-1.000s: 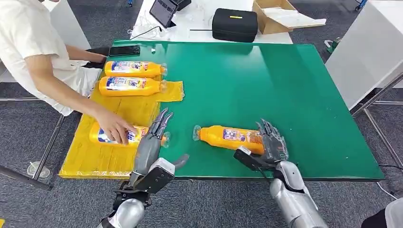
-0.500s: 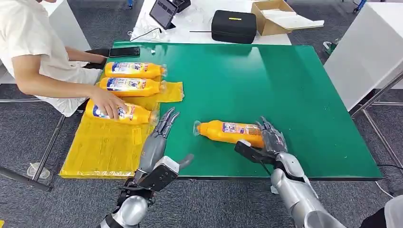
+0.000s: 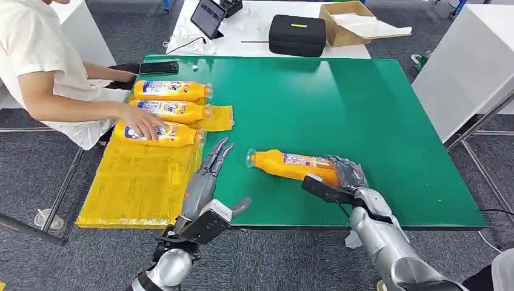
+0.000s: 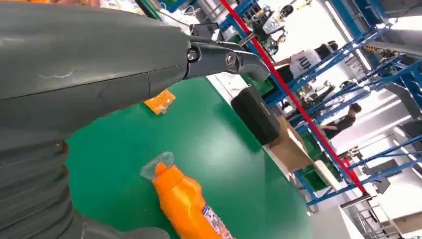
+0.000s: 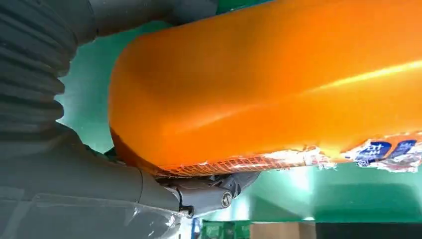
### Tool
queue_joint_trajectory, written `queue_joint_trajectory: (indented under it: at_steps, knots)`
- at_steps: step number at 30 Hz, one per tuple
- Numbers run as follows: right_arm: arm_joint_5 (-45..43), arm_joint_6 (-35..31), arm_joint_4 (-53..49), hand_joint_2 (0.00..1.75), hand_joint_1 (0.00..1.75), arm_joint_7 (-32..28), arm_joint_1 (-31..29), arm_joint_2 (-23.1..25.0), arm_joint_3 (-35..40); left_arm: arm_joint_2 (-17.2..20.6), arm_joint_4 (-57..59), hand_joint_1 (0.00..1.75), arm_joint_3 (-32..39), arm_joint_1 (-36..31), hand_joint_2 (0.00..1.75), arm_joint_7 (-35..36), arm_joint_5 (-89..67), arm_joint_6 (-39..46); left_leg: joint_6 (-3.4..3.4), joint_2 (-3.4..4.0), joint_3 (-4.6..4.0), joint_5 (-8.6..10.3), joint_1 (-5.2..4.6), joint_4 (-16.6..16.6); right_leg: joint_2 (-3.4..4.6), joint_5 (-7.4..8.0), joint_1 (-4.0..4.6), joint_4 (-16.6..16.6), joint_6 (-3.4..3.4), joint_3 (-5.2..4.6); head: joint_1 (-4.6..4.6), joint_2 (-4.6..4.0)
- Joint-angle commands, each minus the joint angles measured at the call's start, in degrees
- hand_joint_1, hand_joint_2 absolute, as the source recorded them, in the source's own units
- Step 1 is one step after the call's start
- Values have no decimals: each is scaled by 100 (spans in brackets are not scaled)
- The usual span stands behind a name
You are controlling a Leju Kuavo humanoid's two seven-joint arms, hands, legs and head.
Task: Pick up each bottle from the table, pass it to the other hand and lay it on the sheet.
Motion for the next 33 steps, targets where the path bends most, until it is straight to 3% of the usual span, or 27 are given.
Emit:
queue_joint_trajectory:
  at_steps: [1, 9, 21, 30, 33]
  knots:
    - [-1413, 281, -447, 175, 173, -954, 917, 337, -663, -193, 29, 0, 340, 271, 175, 38, 1063, -335, 2, -7, 15, -5, 6, -9, -13, -4, 8, -14, -9, 21, -2, 0]
    - [-3273, 772, -2746, 175, 175, -1585, 1858, 837, -720, -173, -81, 0, 512, 537, 175, -81, 2397, -726, 0, 1, -14, -16, 3, -2, 3, -11, 5, 0, -2, -7, 0, 0]
    - [-4126, 339, -4366, 175, 171, -1731, 2399, 1134, -162, -147, -332, 0, 701, 686, 175, 259, 4299, -1451, 2, -4, -66, -16, -1, 0, 5, -19, -4, 7, 4, -55, 0, 0]
    - [-3848, 249, -3671, 175, 152, -1644, 1980, 1142, 702, -149, -212, 0, 548, 417, 175, 309, 4952, -1954, 2, -2, -72, -14, 0, -2, 7, -16, 0, 5, 5, -64, 0, 0]
    - [-3868, 252, -3367, 175, 157, -1631, 1838, 1192, 833, -135, -256, 0, 494, 369, 175, 322, 5001, -2025, 2, 0, -75, -12, 1, -2, 9, -13, 1, 2, 6, -65, -2, 0]
